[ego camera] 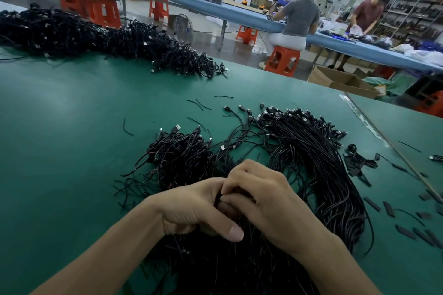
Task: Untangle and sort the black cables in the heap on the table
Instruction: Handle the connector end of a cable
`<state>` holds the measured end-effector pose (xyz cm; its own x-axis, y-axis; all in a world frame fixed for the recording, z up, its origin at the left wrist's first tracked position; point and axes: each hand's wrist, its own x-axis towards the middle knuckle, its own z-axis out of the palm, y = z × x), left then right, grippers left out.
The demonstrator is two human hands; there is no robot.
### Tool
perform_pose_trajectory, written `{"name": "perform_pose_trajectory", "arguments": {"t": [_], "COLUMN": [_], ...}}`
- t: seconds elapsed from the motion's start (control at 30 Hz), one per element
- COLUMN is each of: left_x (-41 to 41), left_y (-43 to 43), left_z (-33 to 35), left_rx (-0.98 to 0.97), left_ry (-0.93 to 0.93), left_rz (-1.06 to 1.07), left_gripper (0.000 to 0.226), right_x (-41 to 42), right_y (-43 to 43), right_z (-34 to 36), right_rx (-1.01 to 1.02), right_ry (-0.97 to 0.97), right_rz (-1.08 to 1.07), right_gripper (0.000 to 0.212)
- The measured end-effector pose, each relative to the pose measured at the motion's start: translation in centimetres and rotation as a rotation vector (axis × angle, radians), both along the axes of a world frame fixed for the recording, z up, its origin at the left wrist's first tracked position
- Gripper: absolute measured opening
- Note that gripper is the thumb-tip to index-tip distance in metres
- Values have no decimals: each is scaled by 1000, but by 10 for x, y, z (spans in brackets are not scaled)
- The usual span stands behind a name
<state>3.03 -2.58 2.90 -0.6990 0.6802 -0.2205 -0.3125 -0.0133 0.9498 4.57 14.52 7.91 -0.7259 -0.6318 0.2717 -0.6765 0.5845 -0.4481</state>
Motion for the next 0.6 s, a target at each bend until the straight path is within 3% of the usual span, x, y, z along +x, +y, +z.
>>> {"name": "perform_pose_trajectory", "arguments": {"t": [0.1,0.23,0.37,0.6], "left_x": [2,6,7,8], "left_y": [-1,2,4,5], "left_z": [1,5,8,4], "left_rx": [63,63,24,152], "left_ry": [-16,22,43,-120], "left_rz": [-58,-89,-67,100], "left_gripper": [58,62,35,22], "right_x": [-1,-2,-3,-2], "right_y": [3,3,3,2], "right_z": [1,2,7,11], "right_rx": [20,81,155,306], "right_ry": [-20,5,78,275], "right_rz": [-9,15,28,75], "right_gripper": [19,9,10,8]}}
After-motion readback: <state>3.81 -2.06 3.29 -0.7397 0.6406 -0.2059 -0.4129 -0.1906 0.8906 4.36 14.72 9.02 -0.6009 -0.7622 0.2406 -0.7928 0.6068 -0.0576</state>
